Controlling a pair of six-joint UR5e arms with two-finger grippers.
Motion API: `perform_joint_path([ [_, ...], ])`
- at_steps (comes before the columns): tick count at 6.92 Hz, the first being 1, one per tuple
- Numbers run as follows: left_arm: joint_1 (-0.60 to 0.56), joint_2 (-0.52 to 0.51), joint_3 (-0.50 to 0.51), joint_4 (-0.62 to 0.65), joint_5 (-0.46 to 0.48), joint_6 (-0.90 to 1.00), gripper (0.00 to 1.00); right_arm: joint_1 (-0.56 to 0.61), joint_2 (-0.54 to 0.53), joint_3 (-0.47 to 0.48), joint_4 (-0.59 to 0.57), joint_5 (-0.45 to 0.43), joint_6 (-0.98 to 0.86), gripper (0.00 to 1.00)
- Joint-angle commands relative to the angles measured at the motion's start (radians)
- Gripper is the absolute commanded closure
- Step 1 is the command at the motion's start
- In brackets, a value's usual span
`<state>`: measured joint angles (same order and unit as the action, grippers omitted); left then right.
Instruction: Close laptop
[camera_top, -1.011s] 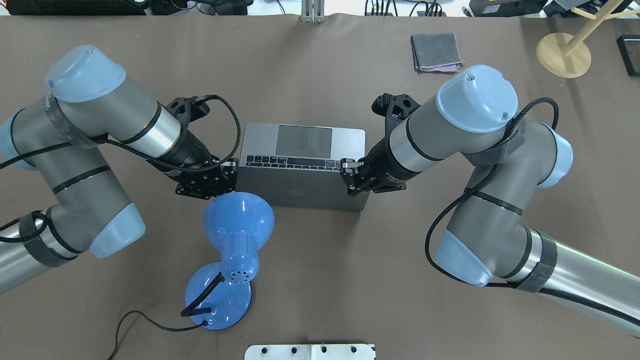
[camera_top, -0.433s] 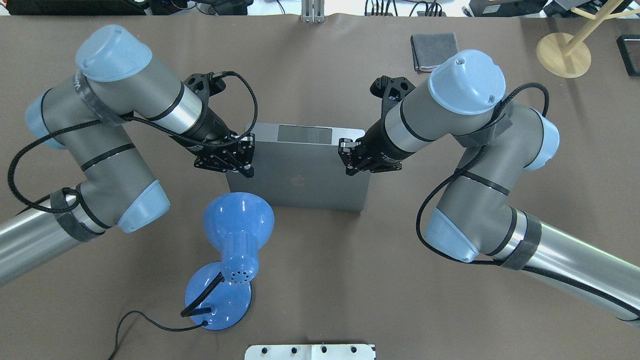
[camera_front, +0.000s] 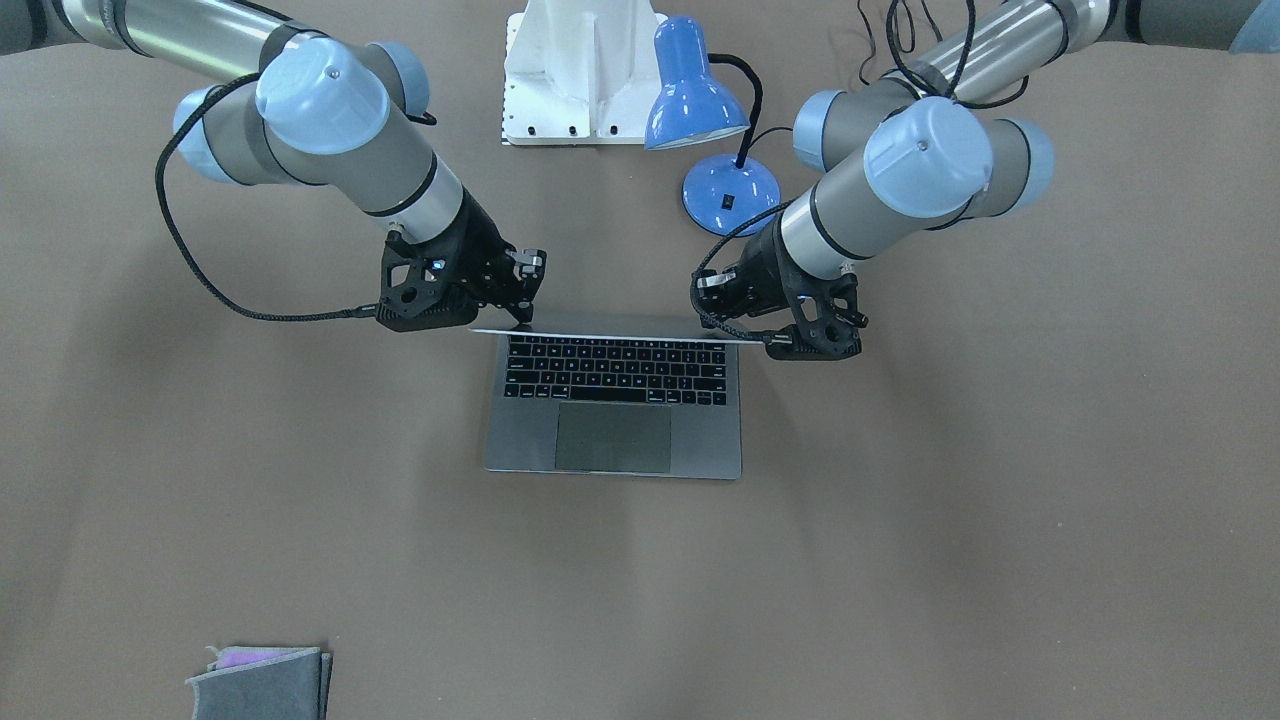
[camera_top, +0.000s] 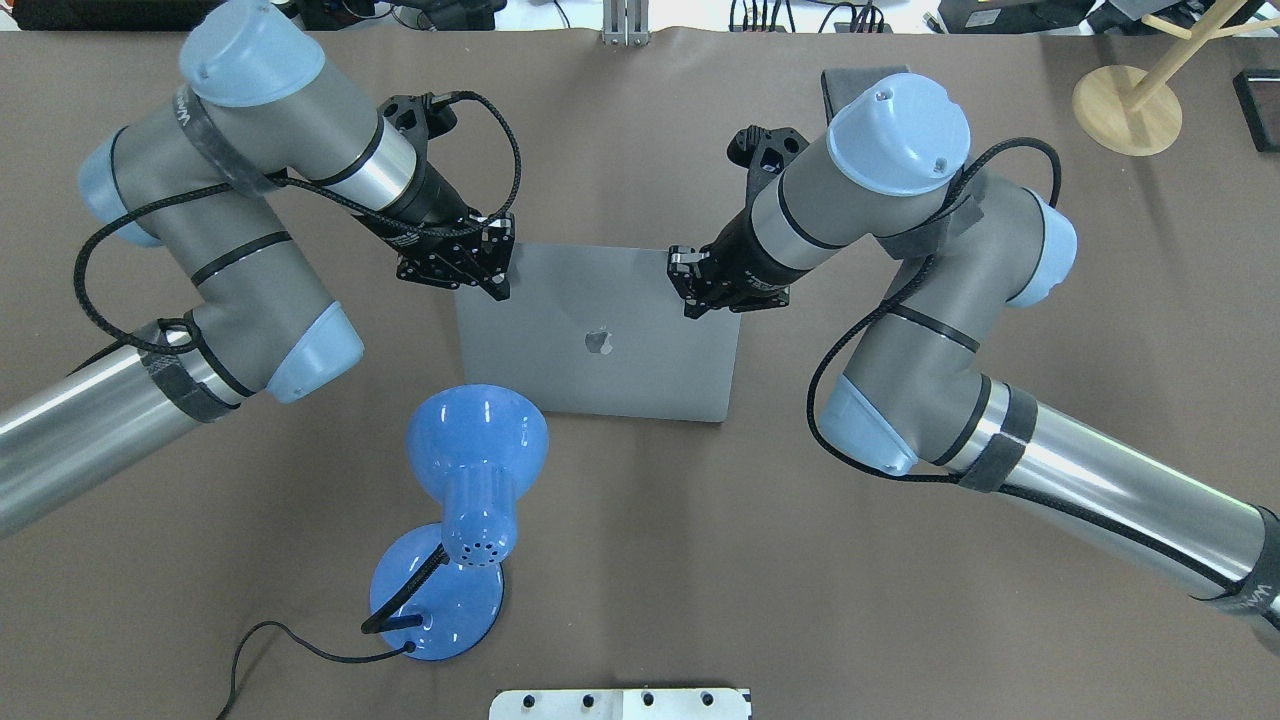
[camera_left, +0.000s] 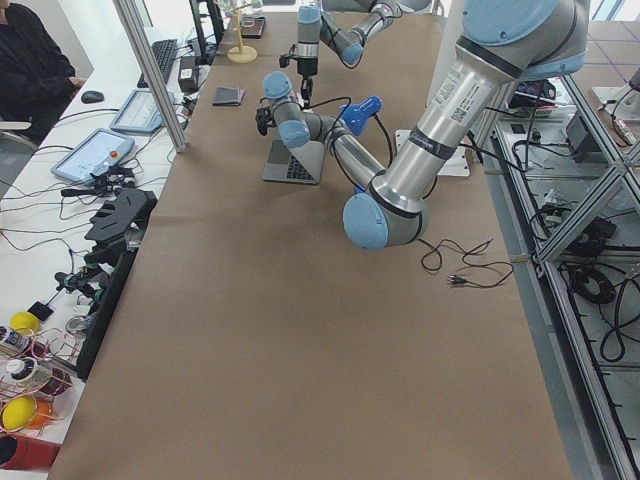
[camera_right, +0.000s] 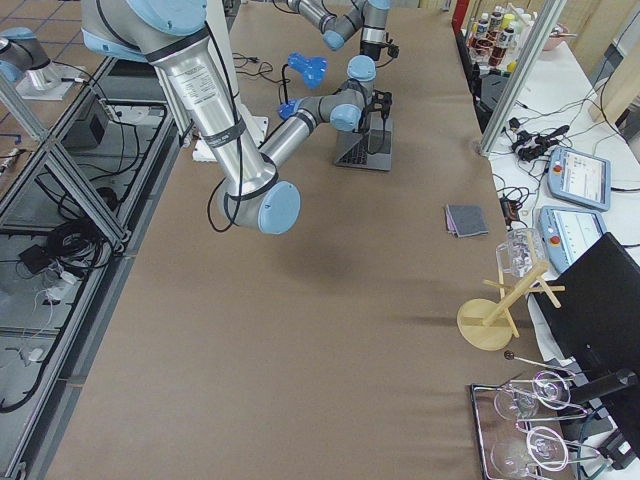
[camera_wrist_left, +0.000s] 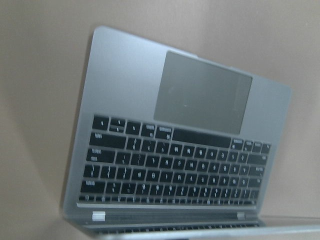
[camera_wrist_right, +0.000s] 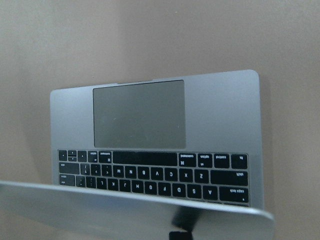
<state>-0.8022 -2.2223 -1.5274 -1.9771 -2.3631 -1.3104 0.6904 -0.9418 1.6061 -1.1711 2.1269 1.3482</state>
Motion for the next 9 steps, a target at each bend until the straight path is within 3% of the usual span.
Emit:
perform_joint_path([
  [1,-0.009,-0.055,0.160,-0.104,0.034,0.010,1.00,0.018,0.056,-0.188,0.137,-0.013,-0.007,1.00],
  [3,-0.003,-0.077,0.246,-0.147,0.074,0.016,1.00,0.021,0.097,-0.308,0.204,-0.038,-0.009,1.00],
  [5,0.050,-0.082,0.306,-0.202,0.181,0.016,1.00,0.020,0.106,-0.366,0.238,-0.058,-0.011,1.00],
  [9,0.074,-0.091,0.325,-0.235,0.242,0.010,1.00,0.021,0.123,-0.367,0.238,-0.053,-0.008,1.00],
])
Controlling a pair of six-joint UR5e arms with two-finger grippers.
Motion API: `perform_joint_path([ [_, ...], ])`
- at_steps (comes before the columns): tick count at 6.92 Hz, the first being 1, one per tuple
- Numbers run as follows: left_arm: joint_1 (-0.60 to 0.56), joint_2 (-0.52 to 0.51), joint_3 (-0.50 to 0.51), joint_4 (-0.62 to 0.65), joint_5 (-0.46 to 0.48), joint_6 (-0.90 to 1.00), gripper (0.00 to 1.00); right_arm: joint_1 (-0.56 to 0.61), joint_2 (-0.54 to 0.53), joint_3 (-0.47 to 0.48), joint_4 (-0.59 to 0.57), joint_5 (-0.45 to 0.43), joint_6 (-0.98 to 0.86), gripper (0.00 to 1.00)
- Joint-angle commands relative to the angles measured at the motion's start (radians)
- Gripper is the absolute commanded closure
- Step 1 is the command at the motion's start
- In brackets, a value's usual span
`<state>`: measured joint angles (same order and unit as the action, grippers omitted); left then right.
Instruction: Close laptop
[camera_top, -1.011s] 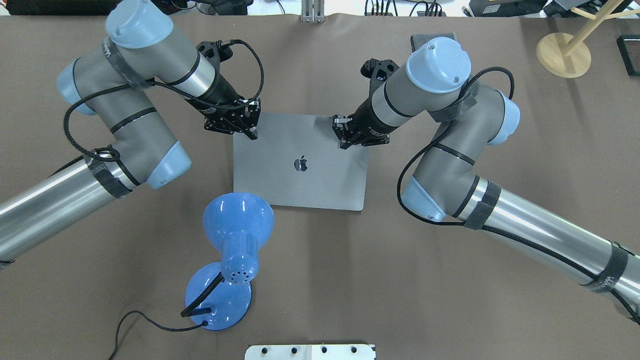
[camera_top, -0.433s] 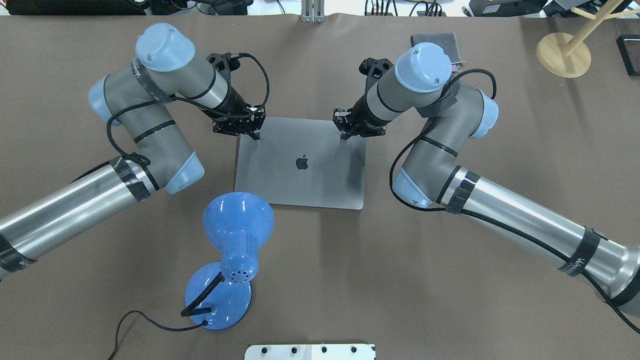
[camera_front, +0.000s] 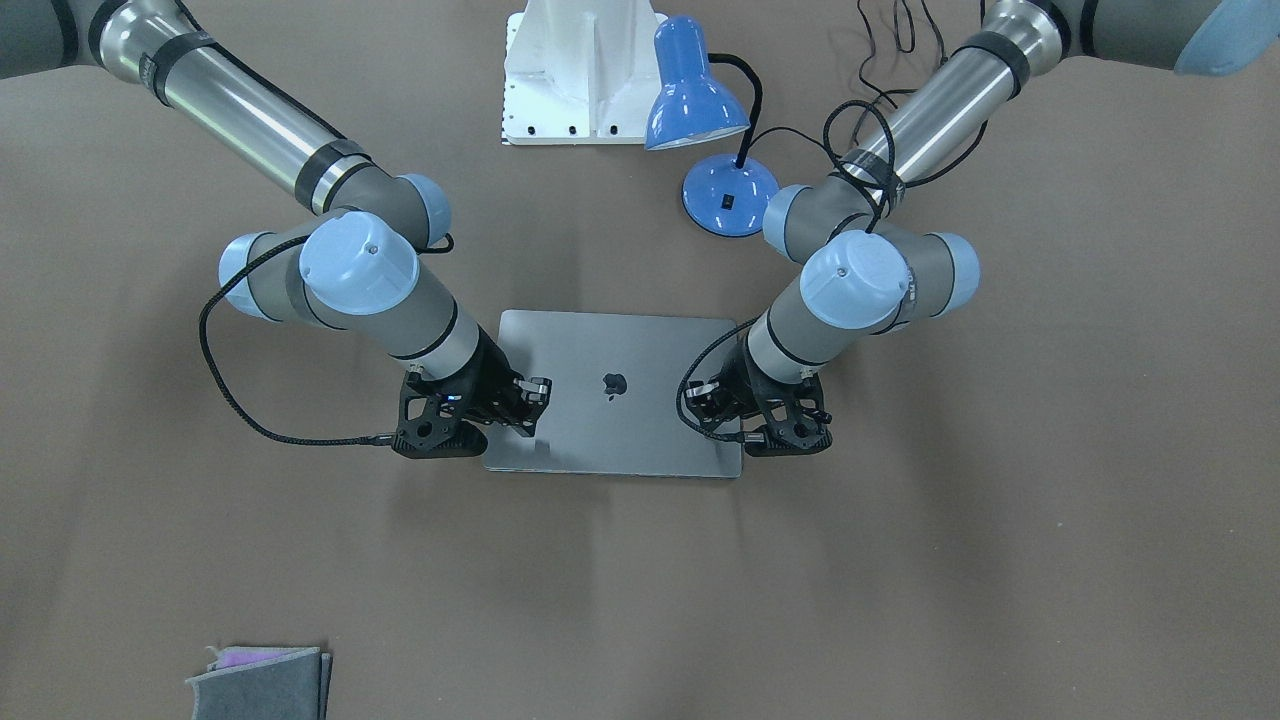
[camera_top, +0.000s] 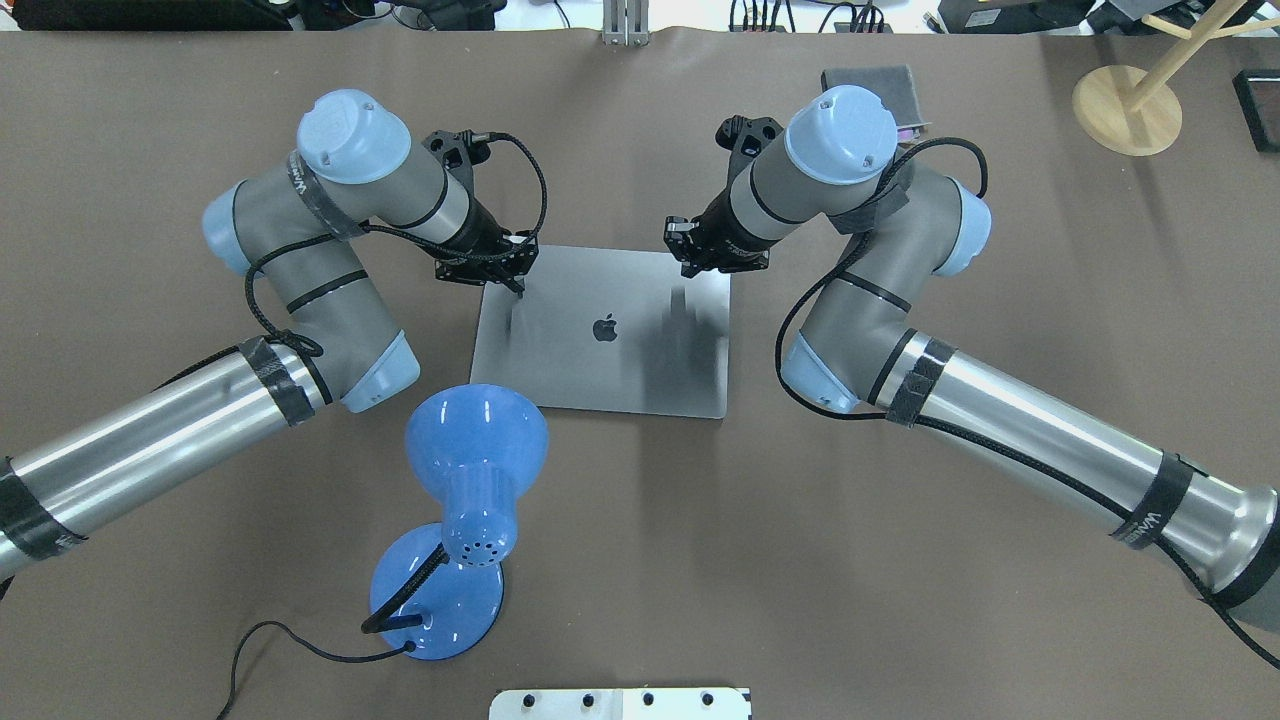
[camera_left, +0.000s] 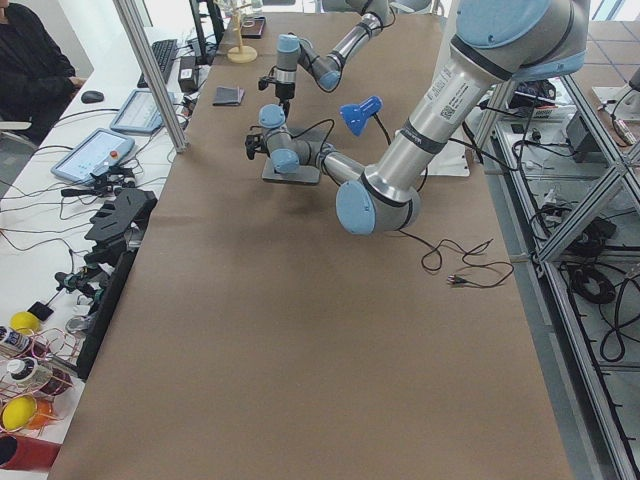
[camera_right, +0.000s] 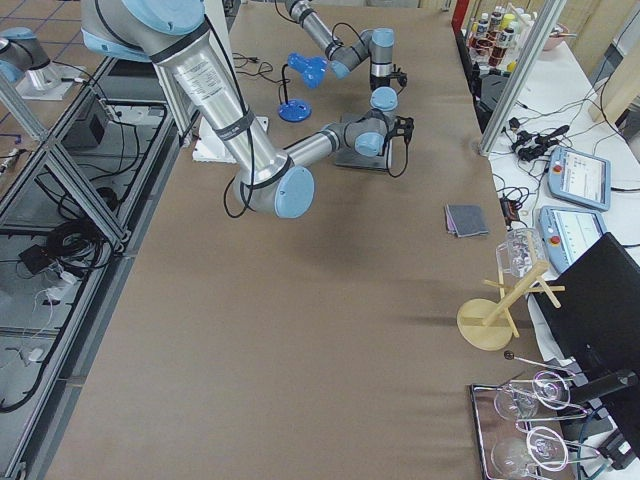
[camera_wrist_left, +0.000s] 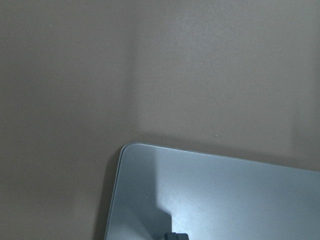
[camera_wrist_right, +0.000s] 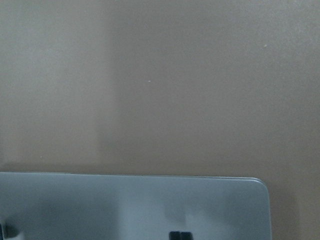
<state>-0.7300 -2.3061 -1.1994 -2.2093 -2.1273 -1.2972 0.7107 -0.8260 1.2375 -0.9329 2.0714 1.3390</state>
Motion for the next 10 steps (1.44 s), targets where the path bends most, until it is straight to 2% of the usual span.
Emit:
perform_joint_path([
  [1,-0.012,-0.031,-0.006,-0.003,0.000,-0.010,1.00,0.016,0.013,0.002,0.000,0.015,0.005,1.00],
  [2,-0.037,-0.033,-0.052,0.000,0.000,-0.001,1.00,0.053,0.015,0.005,0.000,0.065,0.006,0.74],
  [3,-0.073,-0.023,-0.083,0.000,0.001,0.004,0.22,0.088,0.011,0.017,-0.003,0.094,0.002,0.01],
  [4,-0.106,0.020,-0.132,0.006,0.007,0.006,0.02,0.131,0.001,0.029,-0.010,0.139,-0.042,0.00],
  [5,-0.190,0.092,-0.199,0.011,-0.012,0.007,0.02,0.218,-0.048,0.071,-0.030,0.207,-0.101,0.00],
  [6,-0.260,0.153,-0.265,0.029,-0.045,0.036,0.02,0.313,-0.126,0.117,-0.079,0.260,-0.239,0.00],
  [7,-0.360,0.218,-0.332,0.115,-0.101,0.130,0.02,0.385,-0.178,0.169,-0.213,0.268,-0.421,0.00],
  [8,-0.414,0.317,-0.473,0.258,-0.100,0.295,0.02,0.444,-0.239,0.228,-0.392,0.254,-0.666,0.00],
  [9,-0.492,0.438,-0.570,0.383,-0.099,0.520,0.02,0.499,-0.295,0.243,-0.523,0.227,-0.910,0.00],
  [10,-0.550,0.585,-0.621,0.414,-0.103,0.738,0.02,0.562,-0.344,0.247,-0.612,0.195,-1.115,0.00],
])
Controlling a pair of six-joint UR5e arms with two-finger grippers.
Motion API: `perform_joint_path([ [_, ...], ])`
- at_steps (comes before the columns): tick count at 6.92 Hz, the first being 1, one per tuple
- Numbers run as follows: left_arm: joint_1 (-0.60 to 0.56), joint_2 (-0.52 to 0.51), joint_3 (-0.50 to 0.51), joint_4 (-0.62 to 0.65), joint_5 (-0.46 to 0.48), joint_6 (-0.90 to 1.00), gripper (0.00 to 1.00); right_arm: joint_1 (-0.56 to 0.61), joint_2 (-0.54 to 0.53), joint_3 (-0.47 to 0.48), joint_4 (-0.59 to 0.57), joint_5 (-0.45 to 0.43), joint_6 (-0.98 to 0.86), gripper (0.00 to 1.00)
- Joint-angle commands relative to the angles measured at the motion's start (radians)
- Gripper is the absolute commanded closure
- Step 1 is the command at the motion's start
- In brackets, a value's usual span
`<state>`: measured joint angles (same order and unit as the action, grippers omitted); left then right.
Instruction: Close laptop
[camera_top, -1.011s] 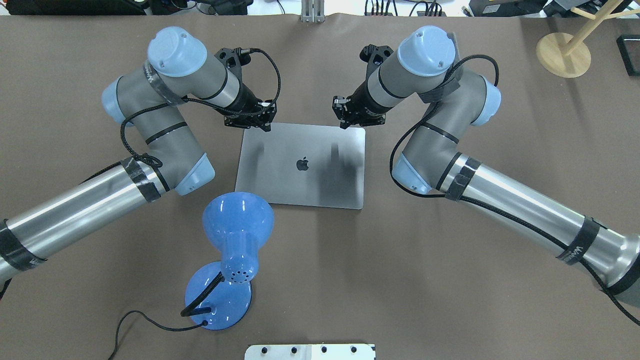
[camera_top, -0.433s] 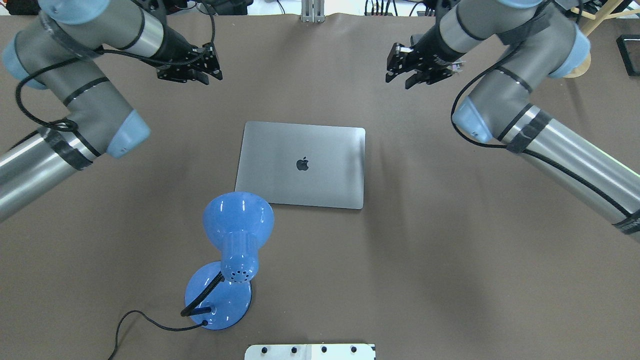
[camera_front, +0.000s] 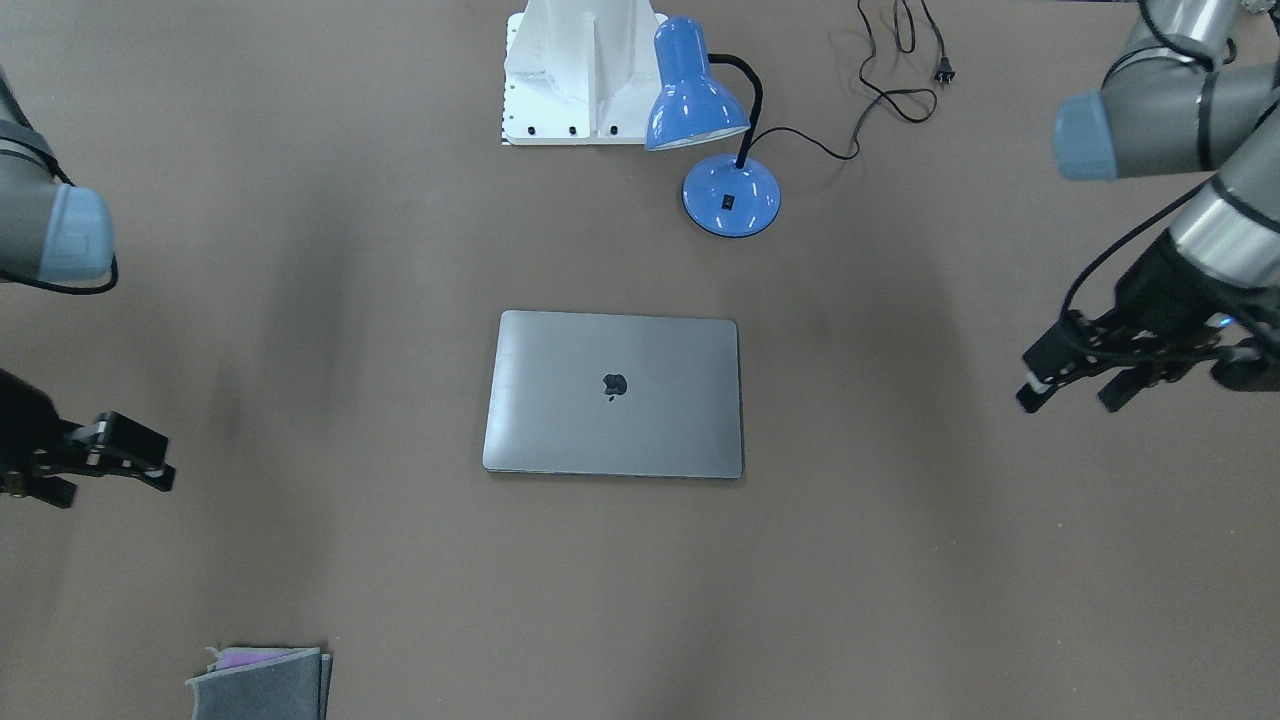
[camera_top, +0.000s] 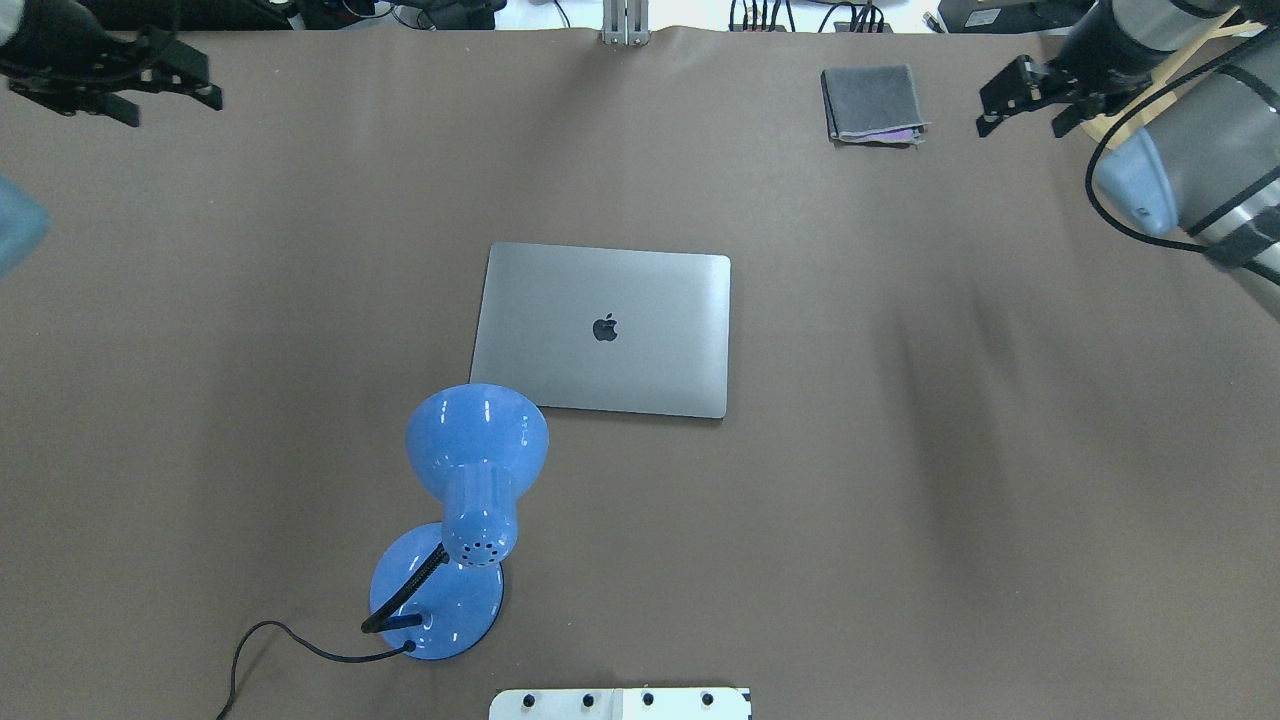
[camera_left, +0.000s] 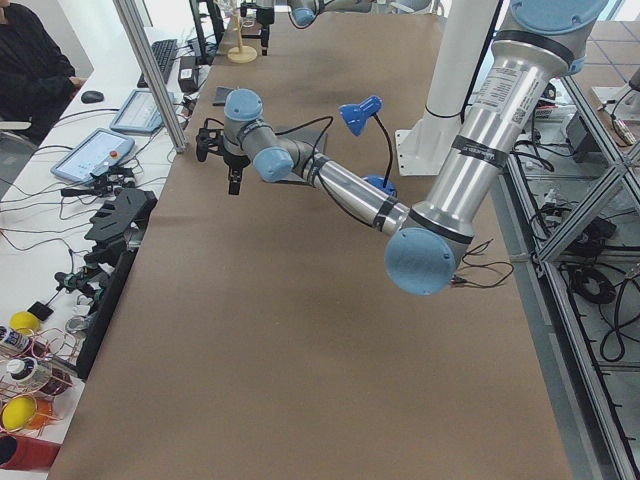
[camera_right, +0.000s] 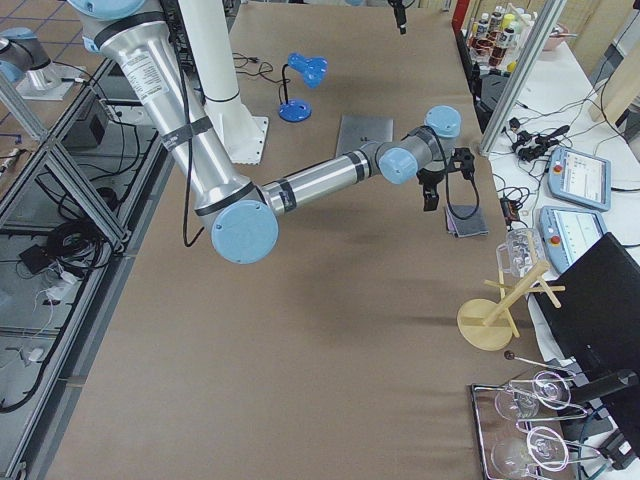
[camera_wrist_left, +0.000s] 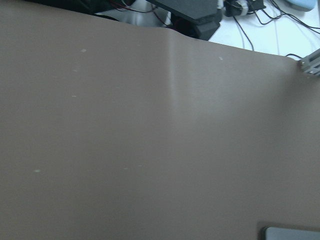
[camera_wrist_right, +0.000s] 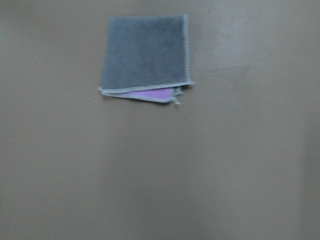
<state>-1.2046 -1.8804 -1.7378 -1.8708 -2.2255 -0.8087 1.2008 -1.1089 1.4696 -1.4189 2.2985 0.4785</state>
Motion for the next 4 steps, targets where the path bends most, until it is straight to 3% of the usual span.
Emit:
perform_joint_path([
  [1,-0.122,0.267,-0.069,0.076,0.000,0.413,0.02,0.148,-0.137,0.017,-0.179,-0.075,-0.467,0.00],
  [2,-0.195,0.312,-0.048,0.084,-0.008,0.424,0.02,0.227,-0.220,-0.001,-0.189,-0.080,-0.636,0.00],
  [4,-0.228,0.400,-0.016,0.070,-0.008,0.456,0.02,0.321,-0.343,-0.008,-0.195,-0.033,-0.670,0.00],
])
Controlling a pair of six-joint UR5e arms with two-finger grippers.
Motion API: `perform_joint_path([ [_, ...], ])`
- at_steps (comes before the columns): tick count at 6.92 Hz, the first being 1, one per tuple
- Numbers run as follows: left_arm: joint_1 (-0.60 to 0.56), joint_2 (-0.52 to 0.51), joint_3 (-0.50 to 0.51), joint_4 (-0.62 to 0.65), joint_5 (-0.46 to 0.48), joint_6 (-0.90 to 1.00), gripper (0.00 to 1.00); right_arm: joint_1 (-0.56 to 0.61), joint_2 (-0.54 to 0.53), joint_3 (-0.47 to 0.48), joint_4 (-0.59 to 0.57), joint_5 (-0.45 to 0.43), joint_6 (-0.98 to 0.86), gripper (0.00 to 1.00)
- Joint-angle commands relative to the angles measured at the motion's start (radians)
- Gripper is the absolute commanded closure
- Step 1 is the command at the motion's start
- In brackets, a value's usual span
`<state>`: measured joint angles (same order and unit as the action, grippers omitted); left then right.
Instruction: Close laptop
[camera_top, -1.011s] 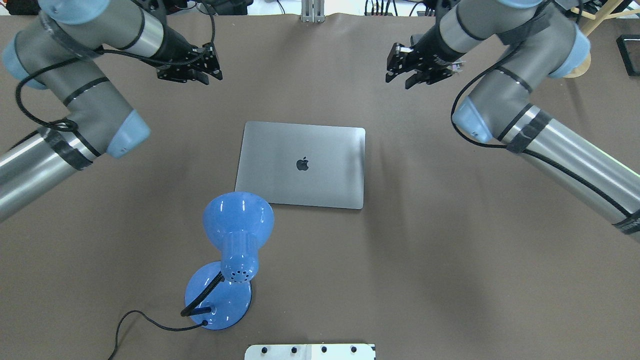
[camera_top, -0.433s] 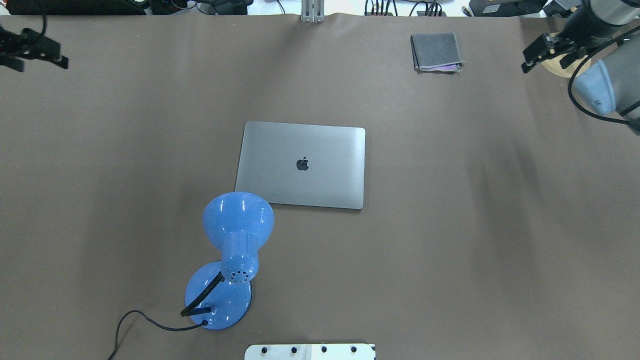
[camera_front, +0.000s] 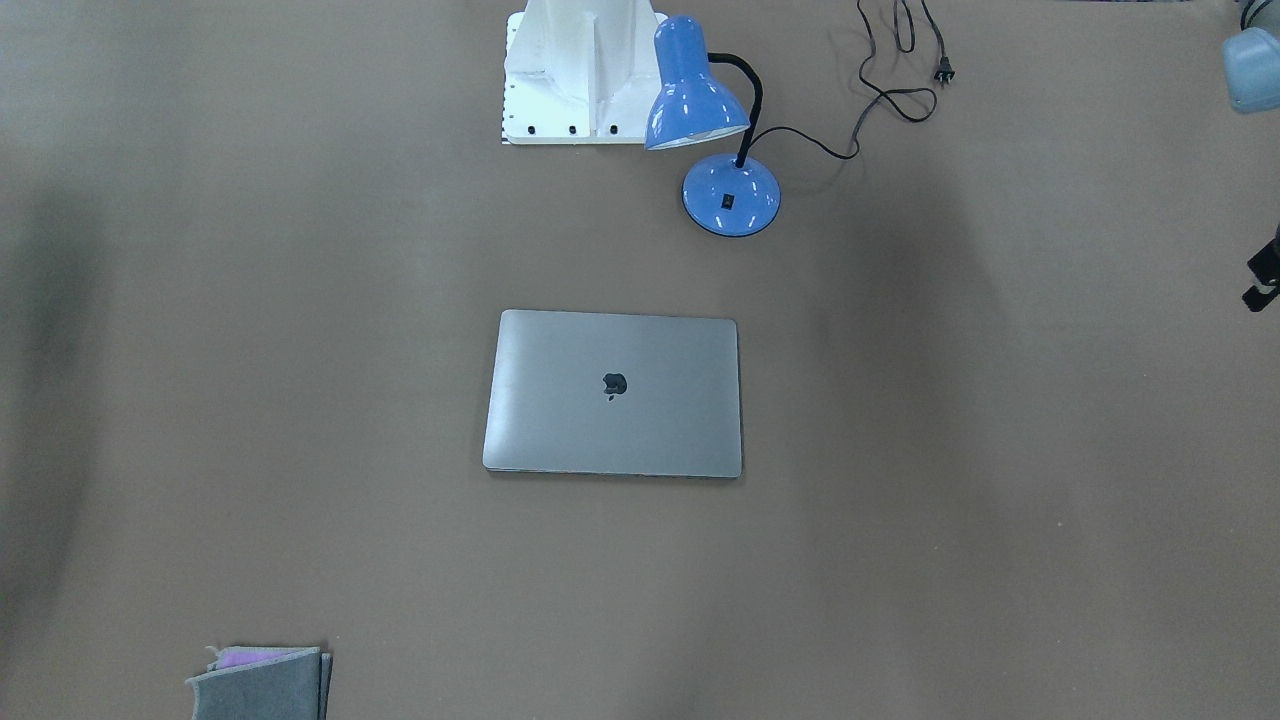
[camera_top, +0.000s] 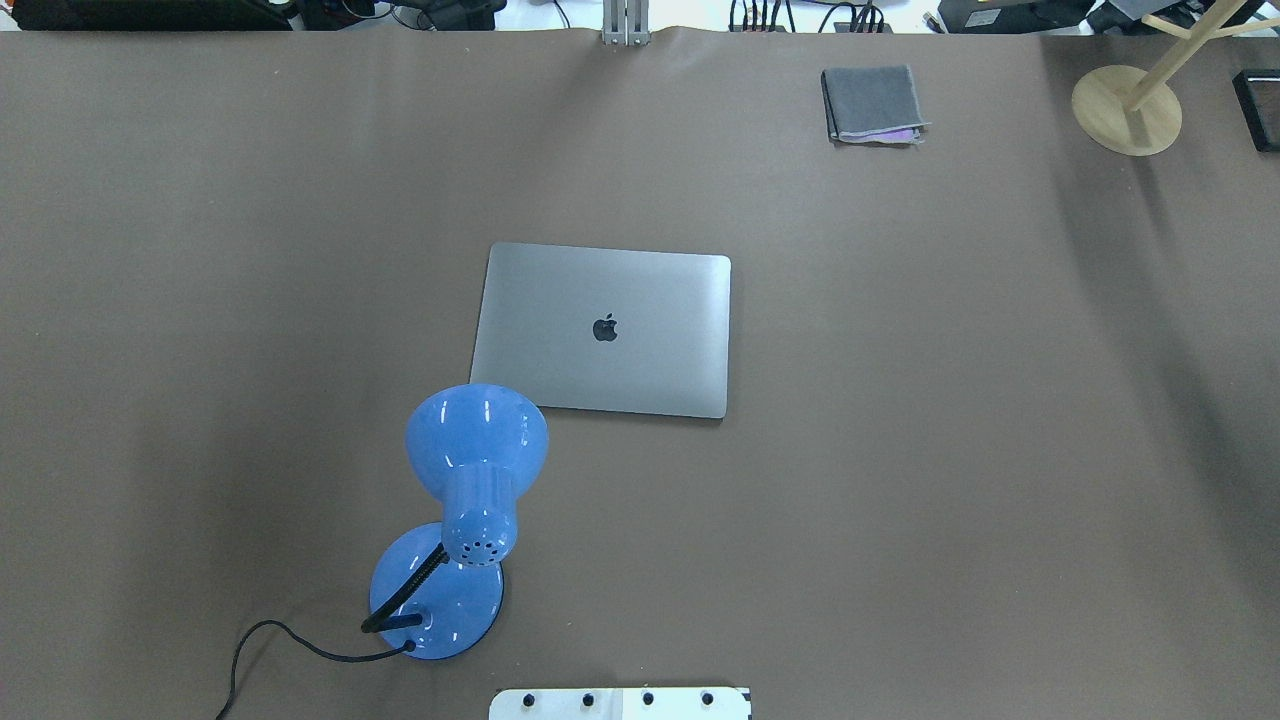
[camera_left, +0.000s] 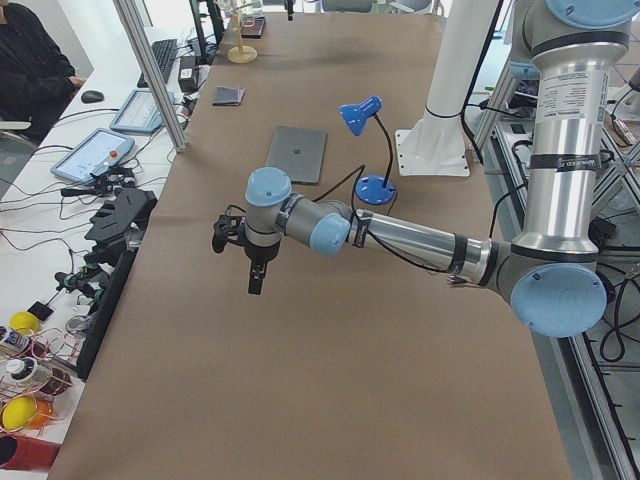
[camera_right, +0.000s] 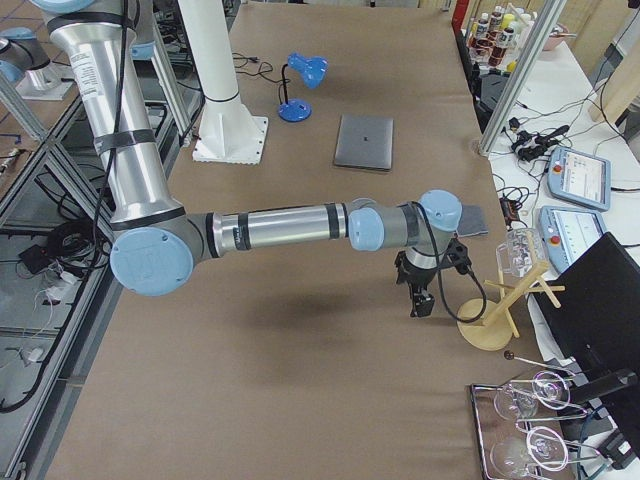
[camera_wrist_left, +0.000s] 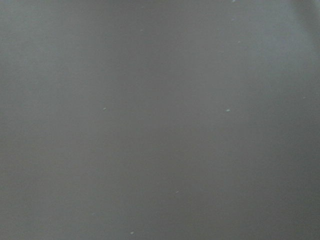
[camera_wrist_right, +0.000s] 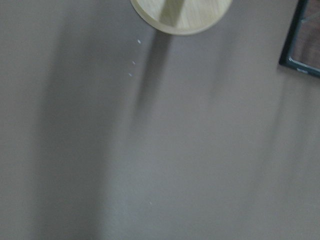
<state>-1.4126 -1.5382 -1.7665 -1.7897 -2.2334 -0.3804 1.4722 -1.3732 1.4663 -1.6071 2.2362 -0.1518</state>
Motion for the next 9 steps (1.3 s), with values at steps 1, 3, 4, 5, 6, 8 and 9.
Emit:
perform_joint_path([
  [1,-0.020,0.046,0.012,0.009,-0.003,0.032,0.02,0.068,-0.105,0.011,-0.010,0.055,-0.032,0.00],
  [3,-0.023,0.004,0.080,0.073,-0.005,0.034,0.02,0.086,-0.099,0.012,-0.013,0.114,-0.016,0.00],
  [4,-0.087,0.000,0.120,0.063,-0.008,0.050,0.02,0.086,-0.093,0.023,-0.011,0.134,0.026,0.00],
  [5,-0.110,0.001,0.114,0.062,-0.009,0.131,0.02,0.086,-0.099,0.043,-0.011,0.135,0.040,0.00],
  [6,-0.108,-0.008,0.114,0.065,-0.009,0.147,0.02,0.086,-0.099,0.055,-0.013,0.144,0.047,0.00],
  [8,-0.108,-0.007,0.116,0.069,-0.012,0.147,0.02,0.086,-0.098,0.057,-0.013,0.148,0.063,0.00],
  [9,-0.108,-0.008,0.122,0.070,-0.012,0.144,0.02,0.086,-0.095,0.057,-0.011,0.149,0.063,0.00],
])
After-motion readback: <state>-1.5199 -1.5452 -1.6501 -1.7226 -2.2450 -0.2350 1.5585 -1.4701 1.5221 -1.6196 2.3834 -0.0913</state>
